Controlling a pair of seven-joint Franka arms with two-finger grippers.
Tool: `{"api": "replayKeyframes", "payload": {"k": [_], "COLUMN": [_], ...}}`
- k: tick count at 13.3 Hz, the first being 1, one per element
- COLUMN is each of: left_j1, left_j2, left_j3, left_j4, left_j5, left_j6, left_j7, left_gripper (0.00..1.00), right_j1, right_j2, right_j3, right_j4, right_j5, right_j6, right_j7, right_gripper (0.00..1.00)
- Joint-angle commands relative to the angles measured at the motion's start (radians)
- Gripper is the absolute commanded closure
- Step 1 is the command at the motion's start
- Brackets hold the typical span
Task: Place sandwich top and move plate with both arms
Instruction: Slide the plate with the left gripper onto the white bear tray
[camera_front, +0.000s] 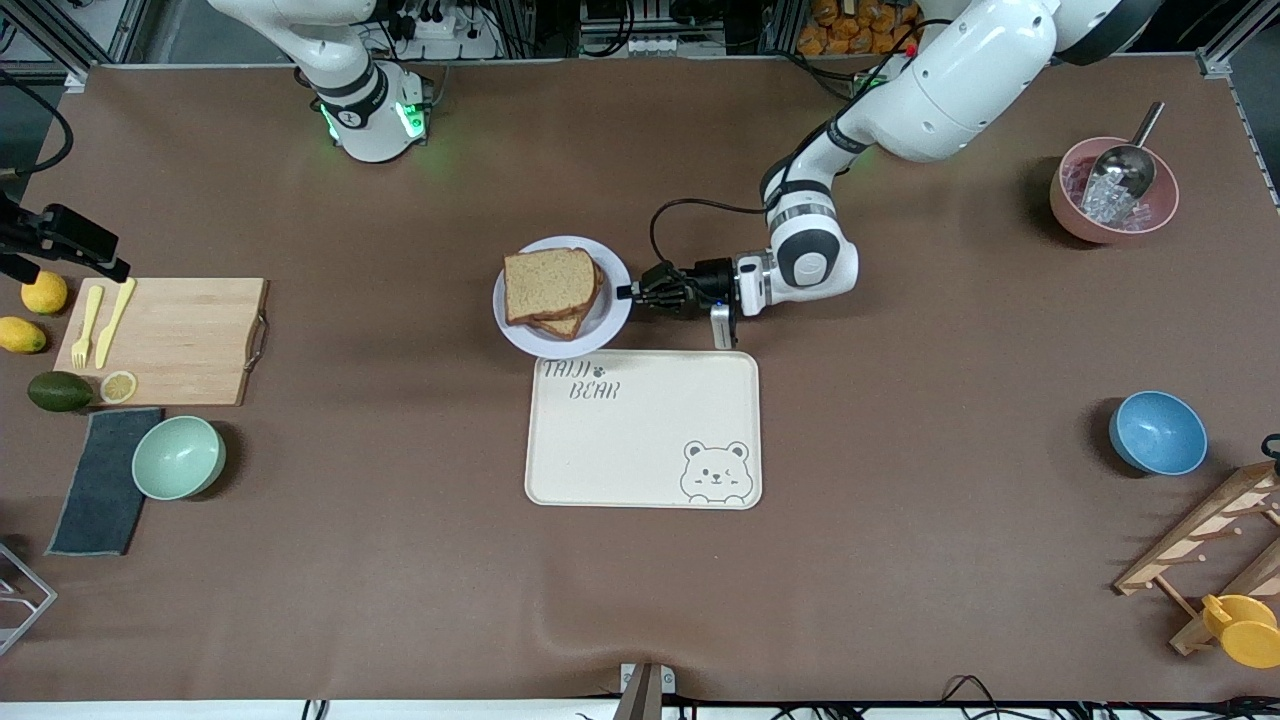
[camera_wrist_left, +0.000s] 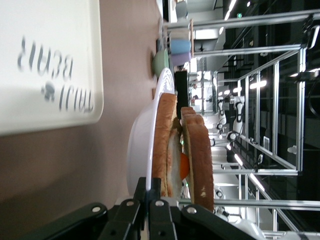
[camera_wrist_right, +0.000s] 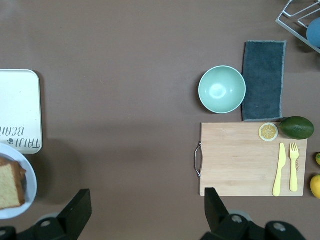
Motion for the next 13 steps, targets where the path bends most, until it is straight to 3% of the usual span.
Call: {"api": "replayKeyframes", "payload": {"k": [1, 5, 10, 13], "left_j1": [0.056, 0.14, 0.289, 0.322], "left_j2": [-0.031, -0.037, -0.023, 0.004], "left_j3": [-0.018, -0.015, -0.012, -0.012], "left_j4": [0.023, 0.051, 0.086, 0.121], "left_j5": [-0.019, 0.036, 0.266, 0.291], "left_j6": [-0.019, -0.017, -0.017, -0.02], "left_j7": [0.01, -0.049, -0.198, -0.231], "left_gripper": [1.0, 1.0, 1.0, 1.0], "right_j1": [0.008, 0.008, 0.008, 0.008], "right_j2": [-0.003, -0.003, -0.003, -0.003], "right_j3": [0.003, 0.003, 0.002, 0.002], "right_j4": [-0.002, -0.003, -0.005, -0.005], "right_j5": [-0.002, -0.002, -0.002, -0.002], "right_j6": [0.009, 0.003, 0.0, 0.0], "right_j7": [0.021, 0.021, 0.021, 0.021], "right_gripper": [0.0, 0.0, 0.0, 0.0]}}
